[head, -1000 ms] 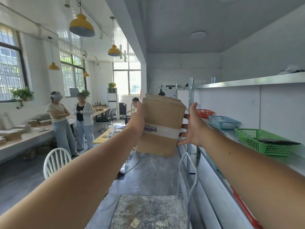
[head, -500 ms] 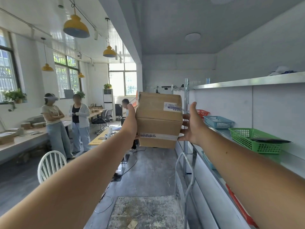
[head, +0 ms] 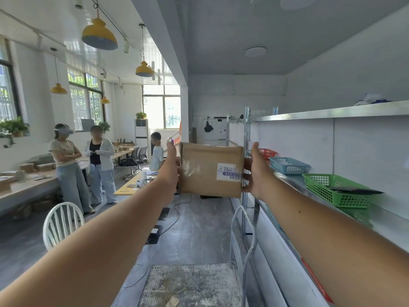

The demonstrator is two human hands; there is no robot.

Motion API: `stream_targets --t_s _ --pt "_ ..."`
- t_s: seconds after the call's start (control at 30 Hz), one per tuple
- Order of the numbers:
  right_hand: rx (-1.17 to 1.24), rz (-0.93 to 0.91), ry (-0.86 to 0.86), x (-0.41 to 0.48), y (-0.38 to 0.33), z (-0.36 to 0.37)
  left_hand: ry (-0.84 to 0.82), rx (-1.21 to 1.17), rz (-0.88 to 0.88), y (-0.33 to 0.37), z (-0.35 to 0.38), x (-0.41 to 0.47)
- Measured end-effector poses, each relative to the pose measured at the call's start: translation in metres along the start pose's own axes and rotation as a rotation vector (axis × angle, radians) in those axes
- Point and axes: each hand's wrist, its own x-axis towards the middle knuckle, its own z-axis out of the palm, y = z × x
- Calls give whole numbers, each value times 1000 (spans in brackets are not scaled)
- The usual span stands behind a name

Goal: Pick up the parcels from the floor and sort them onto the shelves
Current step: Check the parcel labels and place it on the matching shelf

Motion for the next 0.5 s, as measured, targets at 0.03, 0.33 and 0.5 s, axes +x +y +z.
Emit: stream_targets --t_s 0.03,0.33,0.5 --pt "4 4 -7 -1 0 1 -2 -4 -3 0 0 -2" --pt "29 -44 -171 0 7 5 32 -2 39 -7 -9 0" --pt "-49 -25 -156 0 14 5 17 59 89 -14 -13 4"
